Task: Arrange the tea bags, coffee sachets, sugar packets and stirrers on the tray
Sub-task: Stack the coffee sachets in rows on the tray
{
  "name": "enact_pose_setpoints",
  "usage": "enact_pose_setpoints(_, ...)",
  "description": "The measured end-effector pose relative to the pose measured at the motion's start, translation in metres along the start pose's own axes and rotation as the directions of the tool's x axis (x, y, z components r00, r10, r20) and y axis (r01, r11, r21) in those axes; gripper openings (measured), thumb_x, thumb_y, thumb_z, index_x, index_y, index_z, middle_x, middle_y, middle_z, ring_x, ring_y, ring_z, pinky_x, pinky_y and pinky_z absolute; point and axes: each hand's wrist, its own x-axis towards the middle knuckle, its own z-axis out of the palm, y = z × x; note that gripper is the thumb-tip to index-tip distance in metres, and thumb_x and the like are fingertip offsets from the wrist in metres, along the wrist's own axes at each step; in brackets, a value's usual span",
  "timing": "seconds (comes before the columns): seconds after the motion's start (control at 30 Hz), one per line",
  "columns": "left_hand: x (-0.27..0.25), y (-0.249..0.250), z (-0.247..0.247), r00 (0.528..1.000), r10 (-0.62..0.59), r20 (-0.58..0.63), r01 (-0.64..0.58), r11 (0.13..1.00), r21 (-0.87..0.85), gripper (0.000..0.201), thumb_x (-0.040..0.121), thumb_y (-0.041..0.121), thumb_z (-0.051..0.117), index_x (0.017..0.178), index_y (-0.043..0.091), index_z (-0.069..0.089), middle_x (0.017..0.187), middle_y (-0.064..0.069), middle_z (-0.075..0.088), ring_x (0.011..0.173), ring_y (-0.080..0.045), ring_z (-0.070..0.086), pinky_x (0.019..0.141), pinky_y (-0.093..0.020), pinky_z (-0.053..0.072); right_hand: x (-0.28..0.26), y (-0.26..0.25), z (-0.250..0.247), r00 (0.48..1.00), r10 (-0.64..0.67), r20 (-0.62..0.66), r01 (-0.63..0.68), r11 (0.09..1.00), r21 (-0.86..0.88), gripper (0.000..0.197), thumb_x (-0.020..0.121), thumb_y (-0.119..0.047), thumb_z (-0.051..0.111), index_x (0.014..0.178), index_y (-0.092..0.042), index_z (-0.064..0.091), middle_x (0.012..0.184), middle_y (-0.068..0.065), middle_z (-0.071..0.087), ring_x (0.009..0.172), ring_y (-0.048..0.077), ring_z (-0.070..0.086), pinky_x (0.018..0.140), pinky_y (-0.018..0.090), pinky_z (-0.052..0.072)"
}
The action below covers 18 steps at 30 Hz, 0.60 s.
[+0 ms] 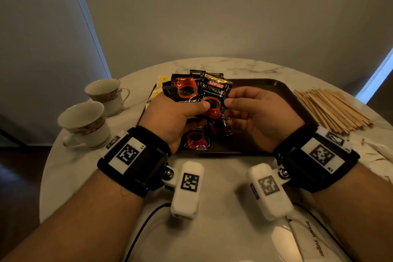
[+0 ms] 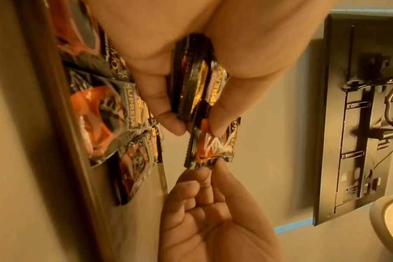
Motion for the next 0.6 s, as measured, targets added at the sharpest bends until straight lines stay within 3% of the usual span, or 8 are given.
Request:
enact_pose_setpoints(0.17, 0.001, -0.001, 0.001, 0.999, -0.035, -0.041, 0.035, 0.999, -0.005, 0.029, 0.087, 0.008, 0.077, 0.115, 0.006, 0.069, 0.103, -0.009, 0.078, 0.088, -0.022, 0.076, 0.074, -0.035, 0.061, 0.004, 0.000, -0.007, 0.993, 0.025, -0.119, -0.035, 0.995, -0.088, 0.009, 0.090, 0.000, 0.068, 0.091, -0.008, 0.068, 0.071, 0.002, 0.067, 0.059, 0.012, 0.060, 0.055, 0.024, 0.052)
enact_pose_setpoints(0.33, 0.003, 0.004, 0.001, 0.989, -0.060, -0.131, 0.053, 0.997, -0.058, 0.010, 0.094, 0.003, 0.060, 0.100, 0.007, 0.067, 0.084, -0.008, 0.075, 0.074, -0.020, 0.072, 0.071, -0.039, 0.062, 0.009, 0.007, -0.016, 0.973, 0.149, -0.175, -0.193, 0.943, -0.272, 0.009, 0.088, 0.000, 0.068, 0.087, -0.009, 0.070, 0.066, 0.003, 0.065, 0.048, 0.008, 0.056, 0.054, 0.027, 0.048)
enact_pose_setpoints(0.6, -0.002, 0.013, 0.001, 0.982, -0.121, -0.144, 0.096, 0.981, -0.167, 0.017, 0.096, 0.004, 0.052, 0.107, 0.003, 0.066, 0.081, -0.011, 0.076, 0.075, -0.026, 0.076, 0.073, -0.046, 0.065, 0.009, 0.009, -0.015, 0.949, 0.272, -0.160, -0.314, 0.873, -0.372, 0.011, 0.085, 0.003, 0.071, 0.090, -0.007, 0.070, 0.071, 0.008, 0.067, 0.054, 0.013, 0.061, 0.056, 0.027, 0.053)
